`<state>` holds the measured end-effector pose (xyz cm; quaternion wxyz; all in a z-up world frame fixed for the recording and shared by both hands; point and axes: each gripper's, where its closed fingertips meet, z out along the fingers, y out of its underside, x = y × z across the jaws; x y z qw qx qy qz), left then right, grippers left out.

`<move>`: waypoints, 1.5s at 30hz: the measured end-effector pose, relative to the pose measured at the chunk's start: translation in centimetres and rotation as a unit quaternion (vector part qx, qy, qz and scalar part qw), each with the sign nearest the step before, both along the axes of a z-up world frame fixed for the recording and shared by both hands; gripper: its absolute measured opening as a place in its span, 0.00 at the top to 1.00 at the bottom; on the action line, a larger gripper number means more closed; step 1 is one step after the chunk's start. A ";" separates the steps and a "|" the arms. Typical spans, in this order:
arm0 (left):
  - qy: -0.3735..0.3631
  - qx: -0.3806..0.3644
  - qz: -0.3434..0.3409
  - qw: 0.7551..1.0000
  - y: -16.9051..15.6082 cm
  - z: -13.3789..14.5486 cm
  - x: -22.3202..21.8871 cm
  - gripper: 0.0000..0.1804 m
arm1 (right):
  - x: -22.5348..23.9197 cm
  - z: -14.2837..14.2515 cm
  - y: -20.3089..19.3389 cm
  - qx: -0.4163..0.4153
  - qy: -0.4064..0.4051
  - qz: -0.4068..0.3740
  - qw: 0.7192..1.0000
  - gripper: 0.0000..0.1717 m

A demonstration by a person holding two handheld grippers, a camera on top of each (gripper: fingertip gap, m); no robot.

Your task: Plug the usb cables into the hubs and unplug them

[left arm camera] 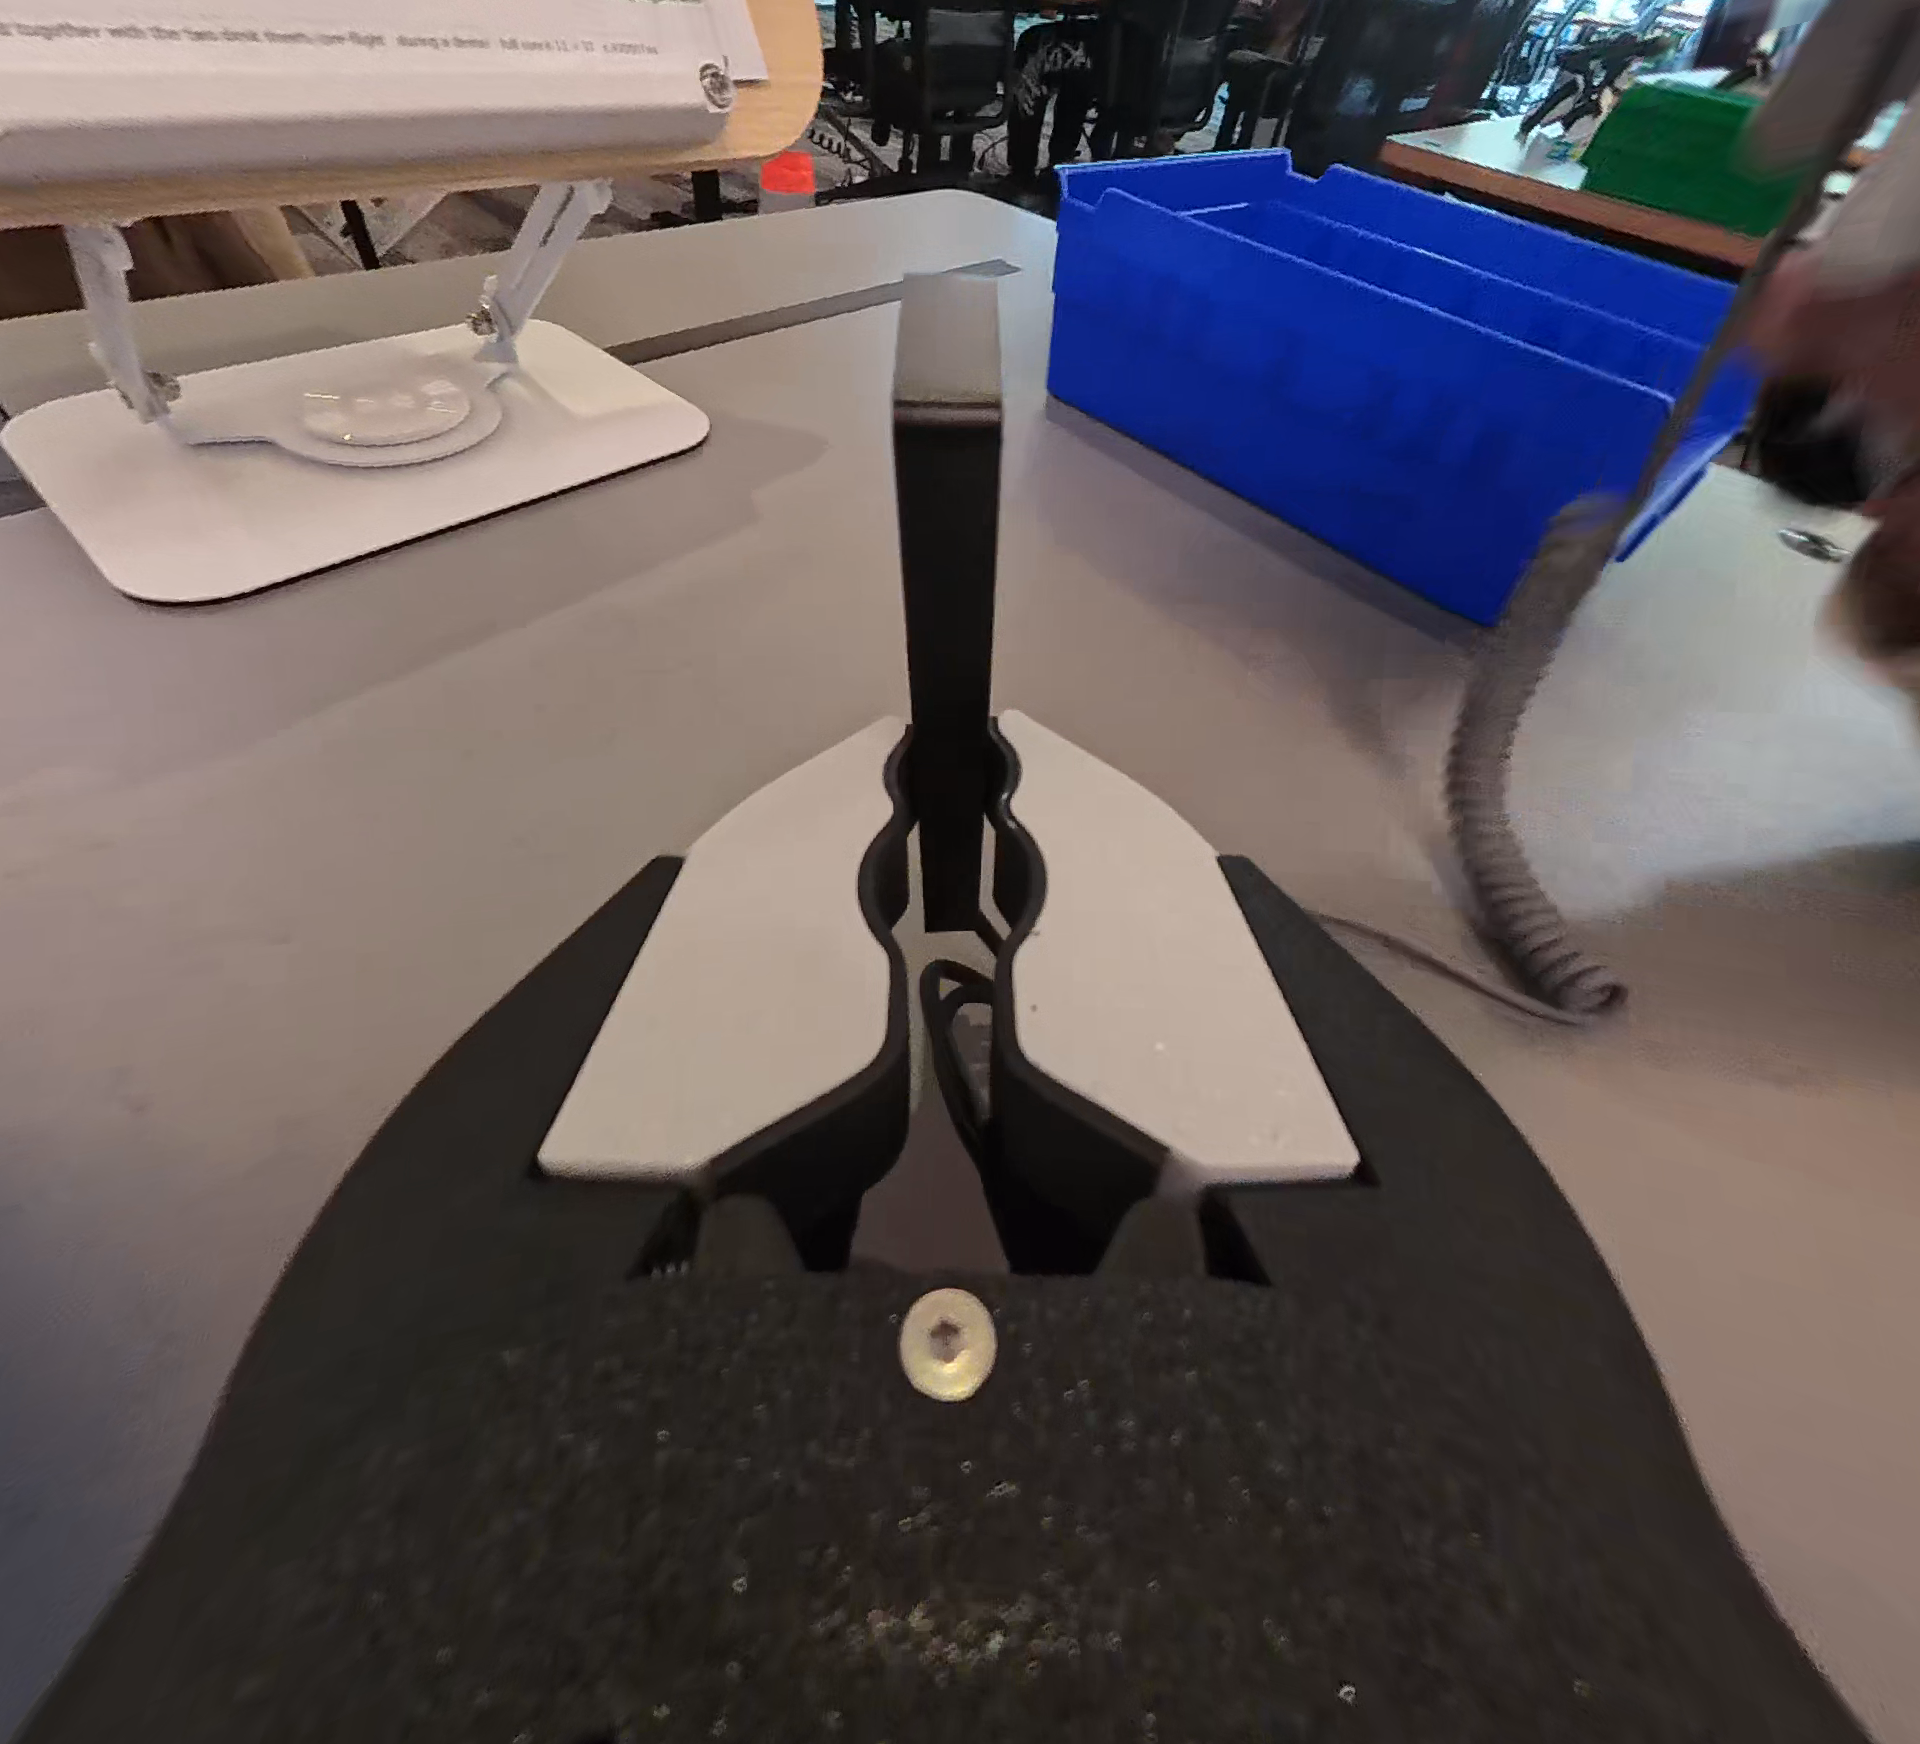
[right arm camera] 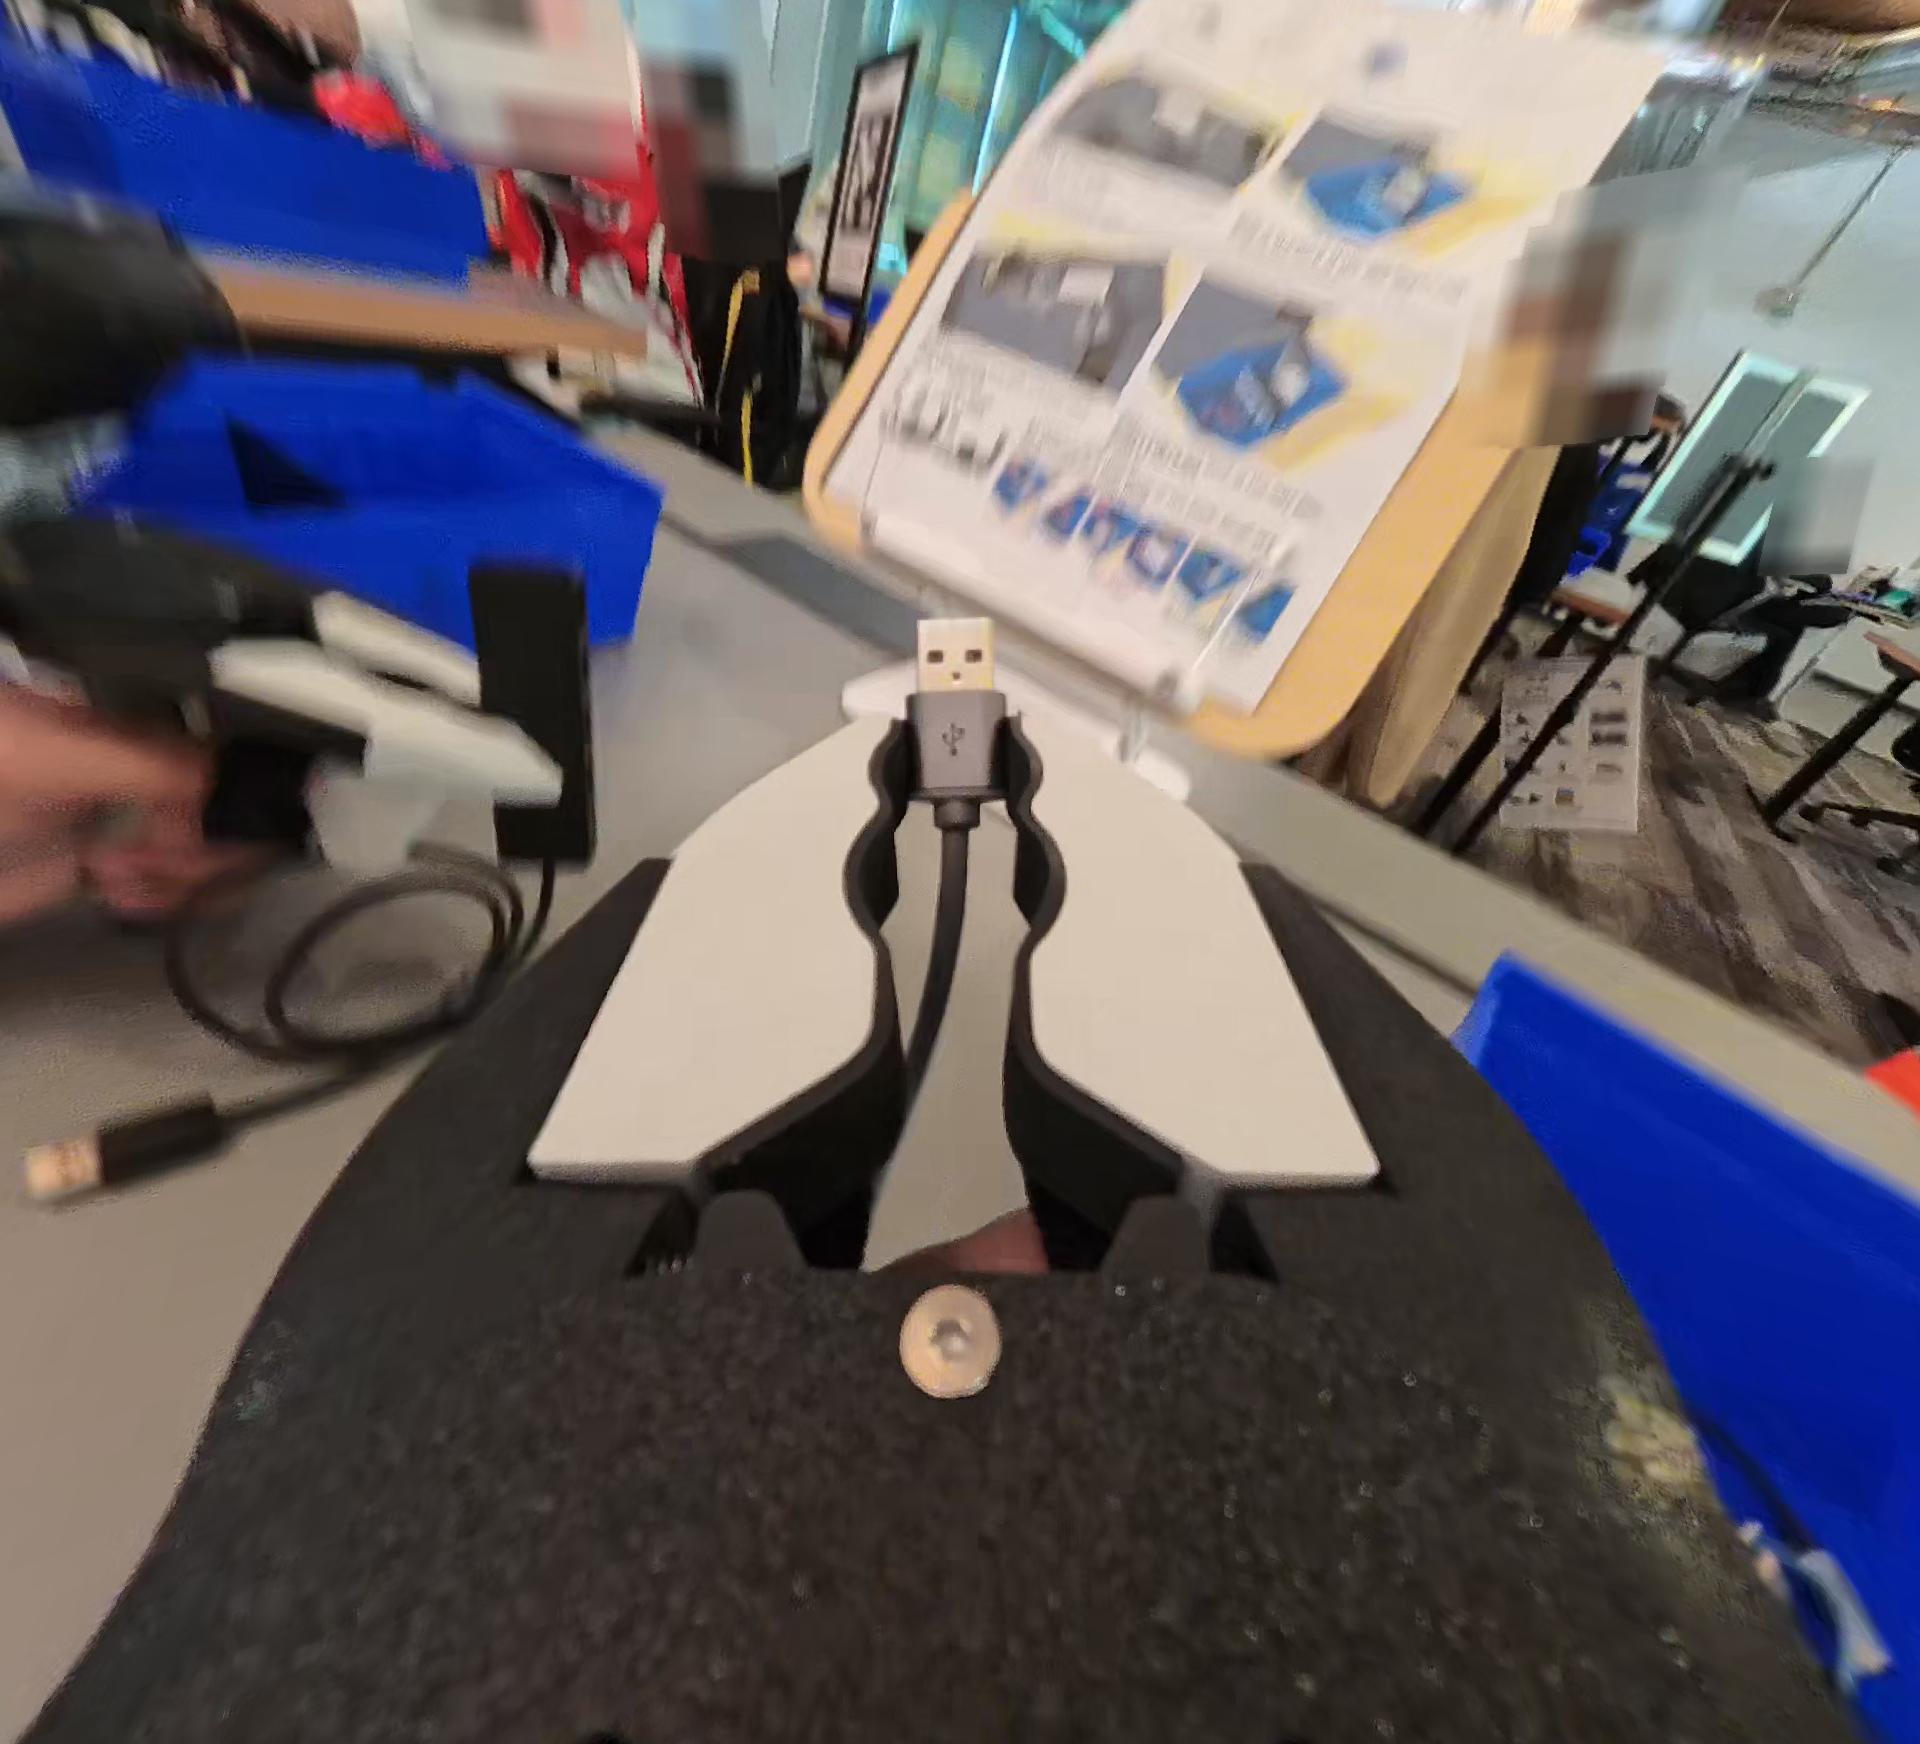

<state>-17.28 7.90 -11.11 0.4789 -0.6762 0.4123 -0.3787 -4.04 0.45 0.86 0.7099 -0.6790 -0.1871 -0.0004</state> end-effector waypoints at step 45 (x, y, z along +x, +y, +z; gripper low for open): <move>0.029 -0.042 -0.011 0.999 -0.1 -1.6 0.1 0.94 | 27.7 -18.3 4.3 -0.555 -0.004 -0.170 0.814 0.93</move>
